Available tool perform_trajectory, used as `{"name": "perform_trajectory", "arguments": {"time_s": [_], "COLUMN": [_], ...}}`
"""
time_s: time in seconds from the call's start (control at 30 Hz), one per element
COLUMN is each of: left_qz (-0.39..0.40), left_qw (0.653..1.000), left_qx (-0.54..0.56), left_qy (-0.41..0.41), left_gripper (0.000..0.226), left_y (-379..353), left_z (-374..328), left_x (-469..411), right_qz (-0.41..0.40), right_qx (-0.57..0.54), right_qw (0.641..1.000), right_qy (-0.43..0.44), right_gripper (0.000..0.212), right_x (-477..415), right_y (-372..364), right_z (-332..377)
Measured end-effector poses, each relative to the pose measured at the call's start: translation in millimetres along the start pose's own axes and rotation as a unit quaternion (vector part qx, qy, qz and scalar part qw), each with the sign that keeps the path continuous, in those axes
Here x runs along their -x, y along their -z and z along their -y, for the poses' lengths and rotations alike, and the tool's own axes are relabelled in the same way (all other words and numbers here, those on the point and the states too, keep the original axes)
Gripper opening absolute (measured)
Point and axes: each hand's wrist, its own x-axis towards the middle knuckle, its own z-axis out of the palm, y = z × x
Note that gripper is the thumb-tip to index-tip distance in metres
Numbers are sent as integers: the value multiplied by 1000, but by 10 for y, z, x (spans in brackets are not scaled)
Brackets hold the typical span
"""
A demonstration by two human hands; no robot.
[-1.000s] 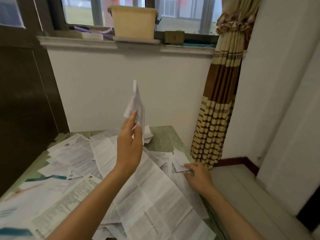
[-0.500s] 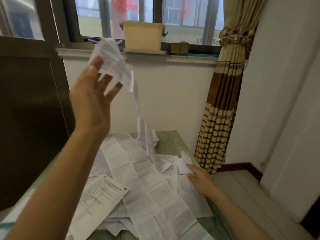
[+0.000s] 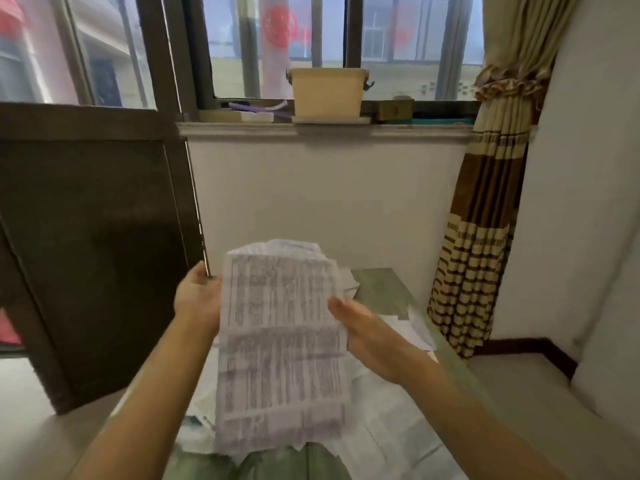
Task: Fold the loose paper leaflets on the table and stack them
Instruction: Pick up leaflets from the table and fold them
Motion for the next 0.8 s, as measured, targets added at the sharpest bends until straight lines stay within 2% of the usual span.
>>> {"name": "perform_trajectory", "arguments": {"time_s": [0.07,0.13,0.2,0.27,0.33,0.43,0.47,0.57,0.6,0.63,0.7,0.73,0.77,0.8], "left_qz": [-41,-45,4,51,91,114,110,57,53,61,99,124,149,169], "left_qw": [999,997,991,964,904,823,788,633,612,609,615,616,613,609], "left_qx": [-32,-60,-121,-256,-418,-551,-591,-702,-704,-698,-688,-688,-688,-688], "left_qy": [9,29,49,49,18,-80,-134,-322,-357,-372,-372,-364,-358,-357], "left_gripper": [49,49,51,47,46,67,64,44,39,33,25,23,24,27], "left_y": [202,362,485,518,505,452,444,390,372,353,319,294,272,252], "left_z": [-15,4,-51,-93,-87,-29,-8,39,35,24,-13,-21,-25,-17], "left_x": [-60,-82,-73,-26,68,191,216,277,305,331,379,403,422,441], "right_qz": [0,-43,-89,-135,-172,-197,-199,-211,-225,-241,-248,-219,-178,-141], "right_qx": [-20,-6,-22,-36,-35,-19,-9,95,174,281,491,553,593,608], "right_qw": [1000,999,996,990,984,980,980,972,957,925,819,781,761,758], "right_qy": [-13,-15,-8,0,10,16,18,46,60,84,162,188,194,191], "right_gripper": [37,30,29,34,43,58,63,74,76,75,68,66,65,61], "right_x": [11,26,31,35,14,-5,5,81,111,153,197,214,220,224], "right_y": [-182,-219,-219,-202,-214,-261,-291,-411,-440,-459,-473,-485,-503,-523], "right_z": [-25,-92,-98,-36,27,95,107,178,190,211,244,261,284,299]}}
